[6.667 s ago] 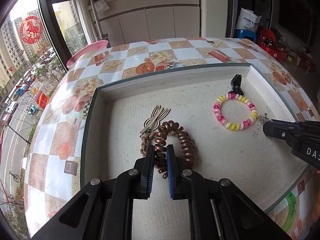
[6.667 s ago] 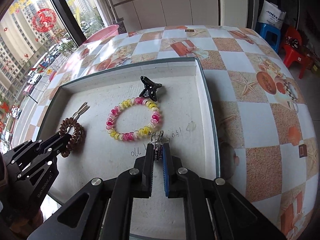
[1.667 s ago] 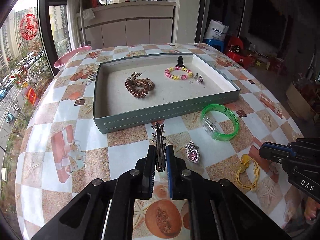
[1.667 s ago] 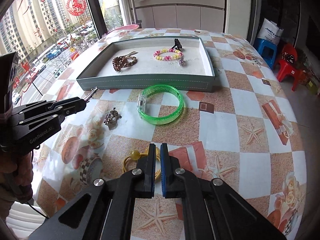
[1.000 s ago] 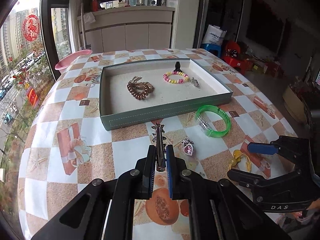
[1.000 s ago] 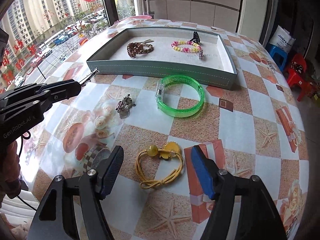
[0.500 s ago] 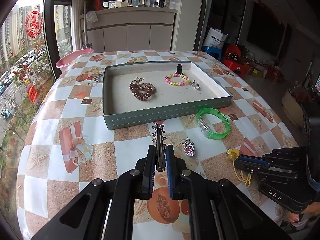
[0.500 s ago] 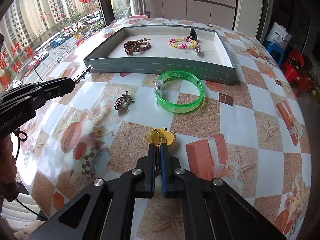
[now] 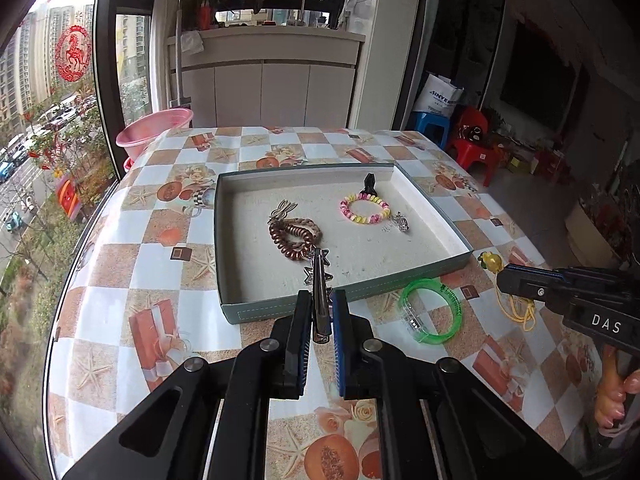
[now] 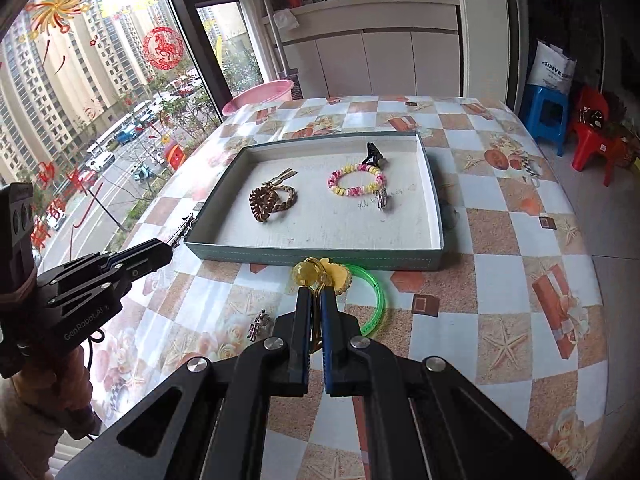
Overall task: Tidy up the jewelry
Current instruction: 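Carry the barrette and yellow hair tie over the tray with both tools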
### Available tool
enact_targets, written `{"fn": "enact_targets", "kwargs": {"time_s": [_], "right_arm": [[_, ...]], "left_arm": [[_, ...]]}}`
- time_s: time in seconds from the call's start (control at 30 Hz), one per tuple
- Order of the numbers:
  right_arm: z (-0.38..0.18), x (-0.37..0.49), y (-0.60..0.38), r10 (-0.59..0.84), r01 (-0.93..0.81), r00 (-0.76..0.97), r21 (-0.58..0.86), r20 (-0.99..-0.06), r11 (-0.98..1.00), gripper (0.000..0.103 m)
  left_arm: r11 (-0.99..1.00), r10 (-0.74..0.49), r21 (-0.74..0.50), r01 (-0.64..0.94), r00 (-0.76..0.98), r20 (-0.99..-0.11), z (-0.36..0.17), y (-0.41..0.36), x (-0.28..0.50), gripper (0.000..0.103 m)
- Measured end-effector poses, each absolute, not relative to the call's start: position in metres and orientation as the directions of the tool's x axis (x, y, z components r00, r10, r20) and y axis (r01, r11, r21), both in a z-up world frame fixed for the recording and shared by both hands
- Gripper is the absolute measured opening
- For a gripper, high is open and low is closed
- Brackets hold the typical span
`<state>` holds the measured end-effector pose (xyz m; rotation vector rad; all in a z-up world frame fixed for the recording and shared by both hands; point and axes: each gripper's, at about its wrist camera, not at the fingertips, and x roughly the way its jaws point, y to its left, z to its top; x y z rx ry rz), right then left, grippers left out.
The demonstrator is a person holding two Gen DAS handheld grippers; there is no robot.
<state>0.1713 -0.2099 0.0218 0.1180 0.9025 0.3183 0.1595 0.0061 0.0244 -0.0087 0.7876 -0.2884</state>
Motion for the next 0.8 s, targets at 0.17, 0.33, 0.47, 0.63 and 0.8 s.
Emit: {"fn": "enact_targets", "kwargs": {"time_s": [0.17, 0.33, 0.47, 0.63, 0.8], "right_arm": [[0.029, 0.211, -0.217, 0.343, -0.201, 0.568, 0.278, -0.748, 0.939, 0.005], [0.017, 0.245, -0.22, 0.349, -0.189, 0.54, 0.294, -0.766, 0.937, 0.005], [-0.001, 0.268, -0.218, 0.352, -0.184, 0.507, 0.3, -0.787, 0.936, 0.005], [-0.029, 0.293, -0.214, 0.368, -0.177, 0.453, 0.322, -0.812, 0.93, 0.005], [-0.052, 0.31, -0.215, 0.362, -0.156, 0.422, 0.326, -0.831, 0.932, 0.005]], "left_arm": [[0.966, -0.23, -0.089, 0.242, 0.653, -0.721, 0.02, 0.0, 0.191, 0.023], [0.969, -0.202, -0.063, 0.24, 0.616, -0.761, 0.0, -0.008, 0.218, 0.023], [0.973, -0.178, -0.05, 0.226, 0.589, -0.788, -0.016, -0.012, 0.239, 0.023], [0.976, -0.146, -0.029, 0.214, 0.557, -0.817, -0.034, -0.016, 0.259, 0.023], [0.978, -0.143, -0.034, 0.205, 0.546, -0.825, -0.044, -0.019, 0.274, 0.023]]}}
